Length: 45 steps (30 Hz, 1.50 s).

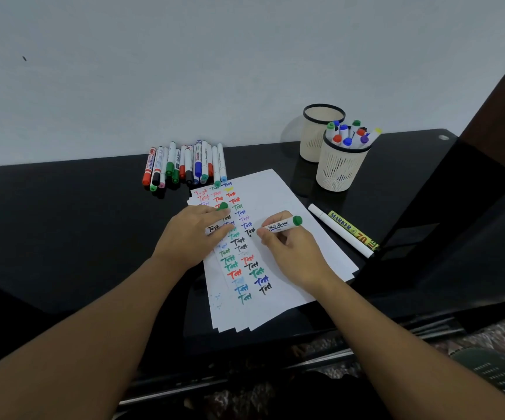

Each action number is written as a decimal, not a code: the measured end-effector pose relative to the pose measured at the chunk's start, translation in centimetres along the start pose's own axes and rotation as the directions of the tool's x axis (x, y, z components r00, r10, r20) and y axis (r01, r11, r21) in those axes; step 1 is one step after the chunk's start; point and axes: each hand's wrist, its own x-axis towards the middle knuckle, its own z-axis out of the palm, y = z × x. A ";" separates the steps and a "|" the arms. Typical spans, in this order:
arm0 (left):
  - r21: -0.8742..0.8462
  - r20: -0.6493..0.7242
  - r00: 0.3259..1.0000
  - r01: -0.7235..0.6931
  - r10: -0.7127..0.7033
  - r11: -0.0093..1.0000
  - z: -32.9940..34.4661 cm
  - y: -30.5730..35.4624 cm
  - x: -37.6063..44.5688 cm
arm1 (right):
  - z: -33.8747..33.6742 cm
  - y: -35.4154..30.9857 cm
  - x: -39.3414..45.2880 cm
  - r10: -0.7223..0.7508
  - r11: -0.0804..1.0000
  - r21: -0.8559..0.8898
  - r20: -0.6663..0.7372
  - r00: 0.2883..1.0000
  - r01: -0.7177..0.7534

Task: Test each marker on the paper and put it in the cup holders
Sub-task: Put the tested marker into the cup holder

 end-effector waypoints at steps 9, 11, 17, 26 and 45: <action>0.064 0.130 0.991 0.034 -0.042 0.997 -0.3 0.6 0.3 | 0.1 0.2 0.0 -0.001 1.000 -0.008 -0.014 1.000 0.001; 0.090 0.171 0.983 0.051 -0.066 0.995 -0.6 0.9 0.4 | 0.1 0.1 0.0 0.000 1.000 -0.015 -0.015 1.000 0.000; 0.103 0.207 0.972 0.090 -0.110 0.991 -1.0 1.3 0.5 | 0.0 0.0 0.0 0.012 1.000 -0.014 0.002 1.000 -0.012; 0.093 0.218 0.966 0.122 -0.139 0.988 -1.2 1.5 0.4 | 0.0 -0.1 0.0 0.030 0.999 -0.029 0.008 1.000 -0.029; 0.073 0.233 0.959 0.150 -0.163 0.986 -1.2 1.5 0.3 | -0.1 -0.3 -0.1 0.030 0.995 -0.092 -0.012 0.999 -0.031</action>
